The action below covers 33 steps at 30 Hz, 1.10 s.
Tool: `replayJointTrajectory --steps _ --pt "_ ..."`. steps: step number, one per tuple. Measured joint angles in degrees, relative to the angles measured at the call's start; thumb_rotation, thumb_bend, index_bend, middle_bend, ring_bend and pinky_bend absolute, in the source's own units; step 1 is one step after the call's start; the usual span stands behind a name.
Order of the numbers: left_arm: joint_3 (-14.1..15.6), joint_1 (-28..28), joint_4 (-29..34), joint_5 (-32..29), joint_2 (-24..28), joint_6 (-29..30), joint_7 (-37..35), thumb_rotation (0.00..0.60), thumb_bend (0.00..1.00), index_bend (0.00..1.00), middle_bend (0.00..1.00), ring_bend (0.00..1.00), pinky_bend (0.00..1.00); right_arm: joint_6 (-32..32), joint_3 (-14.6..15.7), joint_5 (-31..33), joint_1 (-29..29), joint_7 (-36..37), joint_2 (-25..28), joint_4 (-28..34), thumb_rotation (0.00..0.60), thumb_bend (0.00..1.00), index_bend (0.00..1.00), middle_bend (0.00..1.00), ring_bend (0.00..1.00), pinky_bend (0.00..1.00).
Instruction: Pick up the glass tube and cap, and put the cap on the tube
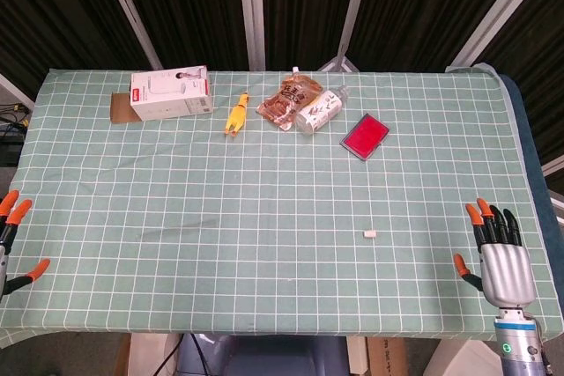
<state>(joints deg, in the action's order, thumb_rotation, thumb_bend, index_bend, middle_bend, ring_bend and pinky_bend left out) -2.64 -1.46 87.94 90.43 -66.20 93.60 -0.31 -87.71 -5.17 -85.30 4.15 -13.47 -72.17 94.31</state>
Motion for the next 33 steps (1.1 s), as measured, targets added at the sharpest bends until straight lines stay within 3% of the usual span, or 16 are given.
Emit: replayJointTrajectory --steps 23,28,33 --pt "0.0 -0.8 1.6 -1.4 0.0 -2.6 2.0 0.6 0.2 0.1 0.0 0.0 0.0 0.0 -0.2 0.6 -0.1 0.3 0.0 0.4 0.6 0.37 0.0 0.0 0.0 0.0" --pt "-0.4 -2.0 4.9 -2.4 0.0 -4.9 5.6 0.6 0.22 0.13 0.07 0.0 0.0 0.2 -0.2 0.9 -0.1 1.1 0.2 0.6 0.6 0.37 0.0 0.0 0.0 0.0" --pt "-1.5 -4.1 10.5 -4.9 -1.1 -8.4 12.5 0.6 0.3 0.17 0.16 0.0 0.0 0.4 0.0 0.6 -0.1 1.3 0.3 0.9 0.6 0.37 0.0 0.0 0.0 0.0"
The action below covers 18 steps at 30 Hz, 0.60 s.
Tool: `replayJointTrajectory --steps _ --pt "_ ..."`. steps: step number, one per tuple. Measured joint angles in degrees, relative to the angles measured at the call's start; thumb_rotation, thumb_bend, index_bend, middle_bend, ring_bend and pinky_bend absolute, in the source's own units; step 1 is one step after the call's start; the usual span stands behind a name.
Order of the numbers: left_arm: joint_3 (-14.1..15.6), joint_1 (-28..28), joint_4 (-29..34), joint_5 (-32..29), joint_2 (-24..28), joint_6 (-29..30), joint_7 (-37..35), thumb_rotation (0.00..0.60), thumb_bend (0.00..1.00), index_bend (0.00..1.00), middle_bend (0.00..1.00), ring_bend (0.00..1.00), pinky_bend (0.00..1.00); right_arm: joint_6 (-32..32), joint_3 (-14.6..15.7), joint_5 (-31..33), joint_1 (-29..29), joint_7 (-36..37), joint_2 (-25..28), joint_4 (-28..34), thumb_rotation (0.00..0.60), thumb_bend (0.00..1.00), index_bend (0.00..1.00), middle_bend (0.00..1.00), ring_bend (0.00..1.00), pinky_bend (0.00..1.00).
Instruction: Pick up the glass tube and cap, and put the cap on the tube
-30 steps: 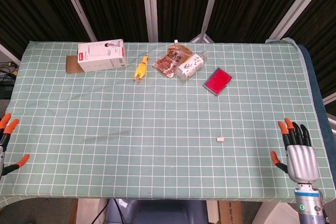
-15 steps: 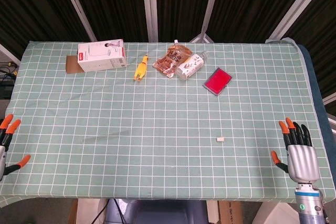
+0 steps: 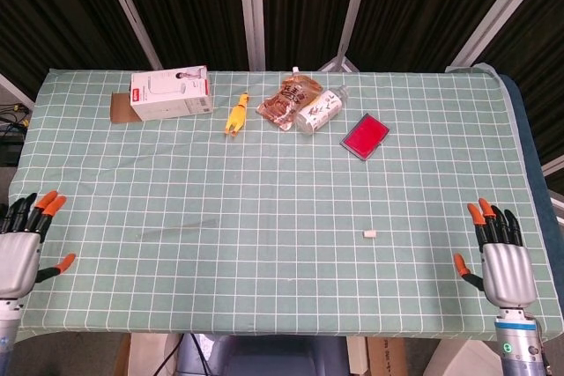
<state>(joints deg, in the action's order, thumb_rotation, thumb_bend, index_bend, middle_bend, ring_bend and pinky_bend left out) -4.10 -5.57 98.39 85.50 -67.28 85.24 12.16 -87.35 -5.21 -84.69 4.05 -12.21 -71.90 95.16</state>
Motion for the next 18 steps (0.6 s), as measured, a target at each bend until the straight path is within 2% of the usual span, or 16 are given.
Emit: replayJointTrajectory --steps 7,13,18 --pt "-2.7 -4.4 5.8 -7.0 -6.1 -4.5 14.3 0.6 0.4 0.24 0.22 0.0 0.0 0.2 -0.1 0.3 0.0 0.6 0.1 0.1 0.6 0.37 0.0 0.0 0.0 0.0" --pt "-4.9 -8.1 6.3 -15.0 -14.8 -6.2 25.7 0.6 0.42 0.29 0.26 0.0 0.0 0.5 0.0 0.4 0.1 1.0 0.2 0.2 0.6 0.37 0.0 0.0 0.0 0.0" --pt "-6.0 -10.4 5.1 -20.4 -20.3 -6.4 31.7 0.6 0.44 0.3 0.27 0.0 0.0 0.6 0.0 0.5 0.1 1.3 0.3 0.4 0.6 0.37 0.0 0.0 0.0 0.0"
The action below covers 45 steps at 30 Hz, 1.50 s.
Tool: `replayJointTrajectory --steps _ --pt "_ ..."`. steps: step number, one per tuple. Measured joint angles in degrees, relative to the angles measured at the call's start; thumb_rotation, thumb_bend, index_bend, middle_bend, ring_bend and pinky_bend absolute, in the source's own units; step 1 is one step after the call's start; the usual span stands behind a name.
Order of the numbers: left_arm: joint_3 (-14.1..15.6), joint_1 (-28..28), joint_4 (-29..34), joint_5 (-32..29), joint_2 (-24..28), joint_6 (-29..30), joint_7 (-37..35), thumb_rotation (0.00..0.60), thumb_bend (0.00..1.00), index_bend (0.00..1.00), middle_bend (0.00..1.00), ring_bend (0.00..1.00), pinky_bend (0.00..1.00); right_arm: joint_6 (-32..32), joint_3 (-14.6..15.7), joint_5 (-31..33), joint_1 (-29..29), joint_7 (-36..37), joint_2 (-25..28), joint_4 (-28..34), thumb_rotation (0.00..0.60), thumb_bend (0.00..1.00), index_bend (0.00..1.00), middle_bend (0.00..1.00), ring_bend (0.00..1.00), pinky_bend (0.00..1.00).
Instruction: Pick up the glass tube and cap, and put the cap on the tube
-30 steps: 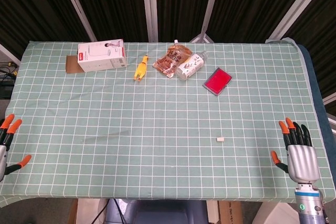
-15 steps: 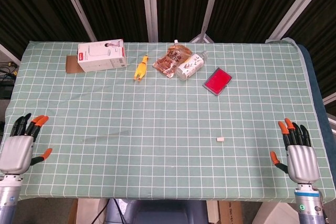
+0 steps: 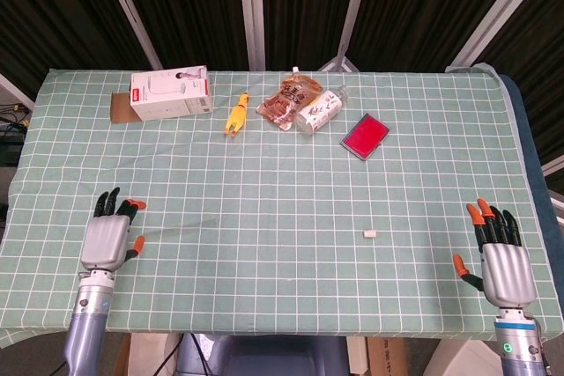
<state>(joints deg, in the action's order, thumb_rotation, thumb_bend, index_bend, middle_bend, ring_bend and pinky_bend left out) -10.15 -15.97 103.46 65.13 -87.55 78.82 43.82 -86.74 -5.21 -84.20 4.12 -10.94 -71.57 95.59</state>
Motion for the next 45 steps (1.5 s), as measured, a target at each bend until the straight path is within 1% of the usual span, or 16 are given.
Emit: replayJointTrajectory --steps 5,10,16,22,29,34,45 --pt "-0.8 -2.0 -1.9 -4.1 -4.3 0.3 4.5 0.6 0.46 0.33 0.32 0.01 0.0 0.1 0.0 0.1 0.0 0.2 0.1 0.1 0.6 0.37 0.0 0.0 0.0 0.0" --pt "-1.2 -3.6 -4.5 -6.4 -7.6 1.0 7.2 0.6 0.46 0.34 0.33 0.01 0.0 0.2 0.0 0.2 0.0 0.4 0.2 0.2 0.6 0.37 0.0 0.0 0.0 0.0" --pt "-1.4 -5.1 -7.5 -9.2 -10.6 1.5 9.9 0.6 0.46 0.37 0.36 0.02 0.0 0.3 0.0 0.4 0.0 0.5 0.3 0.4 0.6 0.37 0.0 0.0 0.0 0.0" --pt "-1.3 -6.3 -10.4 -10.6 -13.2 1.8 10.6 0.6 0.46 0.4 0.39 0.04 0.0 0.5 0.0 0.6 0.0 0.8 0.4 0.5 0.6 0.37 0.0 0.0 0.0 0.0" --pt "-1.2 -7.3 -12.5 -11.5 -15.3 2.3 10.9 0.6 0.46 0.4 0.41 0.04 0.0 0.6 0.0 0.6 0.0 1.1 0.5 0.6 0.6 0.37 0.0 0.0 0.0 0.0" --pt "-1.5 -7.9 -12.8 -12.5 -16.0 2.4 11.1 0.6 0.48 0.41 0.42 0.06 0.0 0.6 0.0 0.6 0.0 1.3 0.5 0.6 0.6 0.37 0.0 0.0 0.0 0.0" --pt "-1.6 -8.9 -12.7 -14.6 -16.4 2.3 12.0 0.6 0.5 0.42 0.44 0.06 0.0 0.7 0.0 0.7 0.0 1.5 0.6 0.8 0.6 0.37 0.0 0.0 0.0 0.0"
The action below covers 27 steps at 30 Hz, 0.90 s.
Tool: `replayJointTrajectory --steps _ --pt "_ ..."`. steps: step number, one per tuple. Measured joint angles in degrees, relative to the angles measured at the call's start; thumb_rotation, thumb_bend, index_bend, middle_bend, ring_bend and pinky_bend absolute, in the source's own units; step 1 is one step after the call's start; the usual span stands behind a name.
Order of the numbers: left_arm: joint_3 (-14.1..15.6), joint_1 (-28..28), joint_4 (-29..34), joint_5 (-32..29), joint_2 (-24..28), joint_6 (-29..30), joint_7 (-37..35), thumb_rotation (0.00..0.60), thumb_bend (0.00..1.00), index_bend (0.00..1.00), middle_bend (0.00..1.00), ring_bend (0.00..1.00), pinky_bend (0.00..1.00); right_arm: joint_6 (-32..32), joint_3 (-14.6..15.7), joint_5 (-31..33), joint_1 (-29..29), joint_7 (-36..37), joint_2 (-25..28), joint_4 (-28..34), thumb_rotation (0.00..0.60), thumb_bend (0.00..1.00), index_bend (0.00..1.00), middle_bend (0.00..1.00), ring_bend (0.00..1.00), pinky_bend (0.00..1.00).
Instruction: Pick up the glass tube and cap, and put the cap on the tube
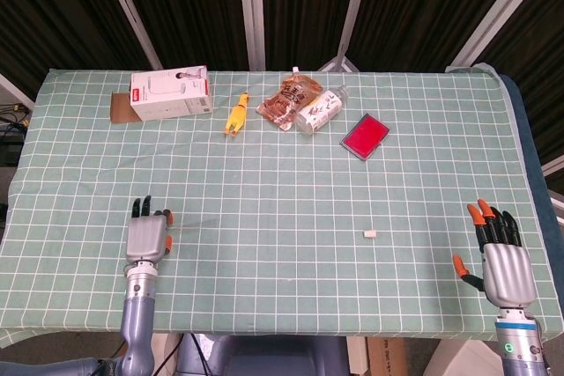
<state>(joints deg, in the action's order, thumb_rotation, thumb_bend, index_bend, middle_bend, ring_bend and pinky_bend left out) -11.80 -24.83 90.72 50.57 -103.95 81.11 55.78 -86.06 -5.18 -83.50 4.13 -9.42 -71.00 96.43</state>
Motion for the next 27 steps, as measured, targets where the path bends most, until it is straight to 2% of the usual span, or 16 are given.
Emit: replayJointTrajectory --steps 19,27 --pt "0.8 -1.1 -0.3 -1.5 0.2 0.4 -0.1 0.6 0.55 0.48 0.51 0.09 0.0 -0.1 0.1 -0.3 0.0 0.2 0.0 0.0 0.6 0.37 0.0 0.0 0.0 0.0" --pt "1.7 -1.3 -0.4 2.9 1.1 0.6 -3.1 0.6 0.59 0.5 0.53 0.11 0.0 -0.1 0.1 -0.2 0.0 0.4 0.0 0.0 0.6 0.37 0.0 0.0 0.0 0.0"
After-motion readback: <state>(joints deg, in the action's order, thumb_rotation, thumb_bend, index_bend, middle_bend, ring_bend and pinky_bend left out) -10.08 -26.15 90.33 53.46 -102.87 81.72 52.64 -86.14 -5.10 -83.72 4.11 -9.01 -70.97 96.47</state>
